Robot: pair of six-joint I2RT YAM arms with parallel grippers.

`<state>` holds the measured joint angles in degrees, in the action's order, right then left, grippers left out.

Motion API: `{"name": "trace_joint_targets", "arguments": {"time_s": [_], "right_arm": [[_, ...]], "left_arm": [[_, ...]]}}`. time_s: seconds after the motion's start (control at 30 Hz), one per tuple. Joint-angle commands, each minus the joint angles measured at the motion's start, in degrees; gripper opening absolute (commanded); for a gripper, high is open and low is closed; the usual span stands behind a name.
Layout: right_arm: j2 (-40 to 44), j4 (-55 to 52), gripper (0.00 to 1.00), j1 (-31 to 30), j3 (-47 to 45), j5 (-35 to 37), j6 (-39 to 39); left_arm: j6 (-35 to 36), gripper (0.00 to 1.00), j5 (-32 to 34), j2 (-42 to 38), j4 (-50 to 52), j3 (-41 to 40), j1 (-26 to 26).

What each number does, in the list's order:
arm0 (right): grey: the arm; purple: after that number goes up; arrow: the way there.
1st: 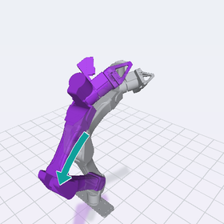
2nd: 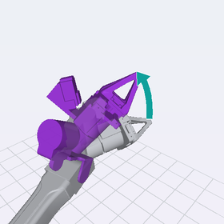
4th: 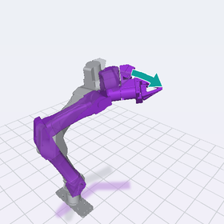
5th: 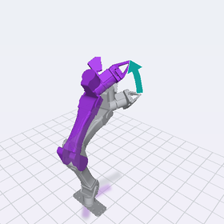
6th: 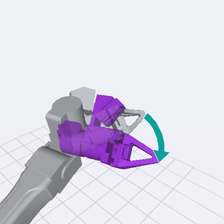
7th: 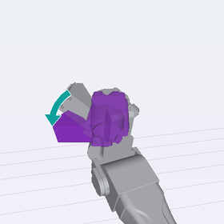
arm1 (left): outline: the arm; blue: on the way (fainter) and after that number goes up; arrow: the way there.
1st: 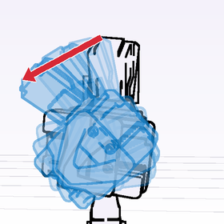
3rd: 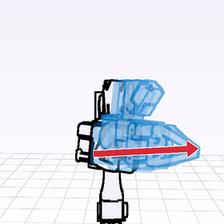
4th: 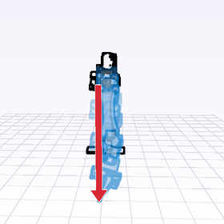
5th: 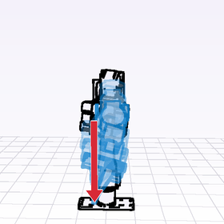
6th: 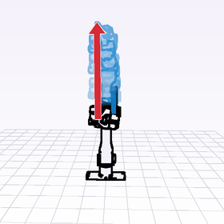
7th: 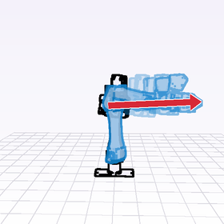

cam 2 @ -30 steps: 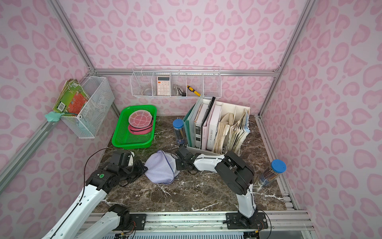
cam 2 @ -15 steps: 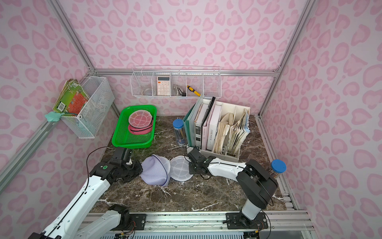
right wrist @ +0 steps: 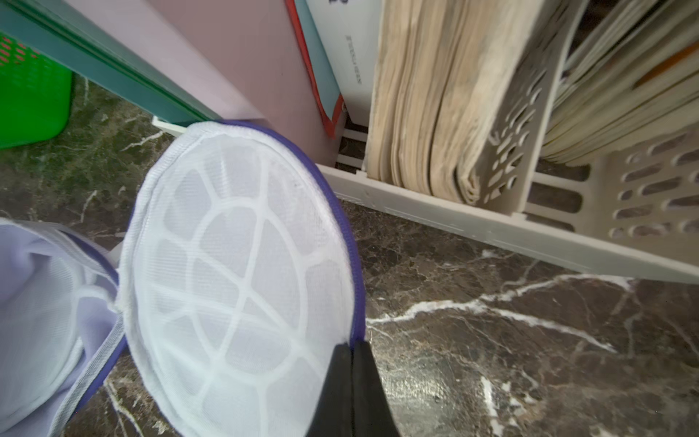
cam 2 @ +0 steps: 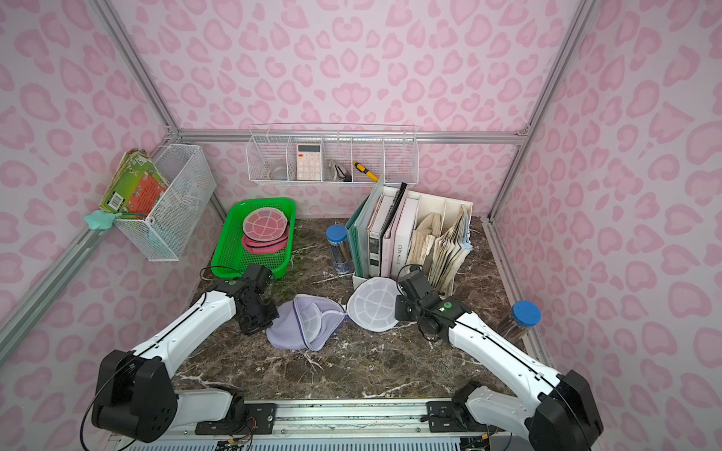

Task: Turn the laundry bag inside out
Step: Turn over the laundry bag at the center of the board.

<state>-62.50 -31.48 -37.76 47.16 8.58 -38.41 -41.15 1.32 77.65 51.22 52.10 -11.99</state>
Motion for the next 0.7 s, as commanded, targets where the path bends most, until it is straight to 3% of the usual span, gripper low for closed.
{"name": "trace_joint_targets", "arguments": {"time_s": [0.0, 0.17, 0.4, 0.43, 0.57, 0.67], "right_arm": [[3.03, -1.79, 0.00, 0.29, 0.22, 0.87, 1.99], [2.26, 1.19, 0.00, -0.33, 0.29, -3.88, 2.82], [3.77, 4.92, 0.00, -1.48, 2.35, -3.50, 4.80], [3.87, 5.39, 0.00, -1.57, 2.95, -4.05, 5.49], [2.51, 6.93, 0.00, -4.47, 5.51, -6.32, 7.01], [1.18, 8.15, 0.00, -9.08, 6.60, -4.05, 6.29]], "left_arm": [[-0.37, 0.00, 2.44, 1.42, -0.29, 0.72, -0.05], [0.59, 0.00, -1.03, 2.04, -3.69, 0.91, -0.10], [0.52, 0.00, -1.96, 7.33, -2.52, 1.27, -0.84], [0.75, 0.04, -3.08, 7.91, -2.75, 1.44, -0.85], [1.70, 0.45, -4.15, 9.00, -1.02, 3.52, -0.72], [2.62, 0.52, -4.03, 7.56, 1.83, 6.01, -0.67]]}}
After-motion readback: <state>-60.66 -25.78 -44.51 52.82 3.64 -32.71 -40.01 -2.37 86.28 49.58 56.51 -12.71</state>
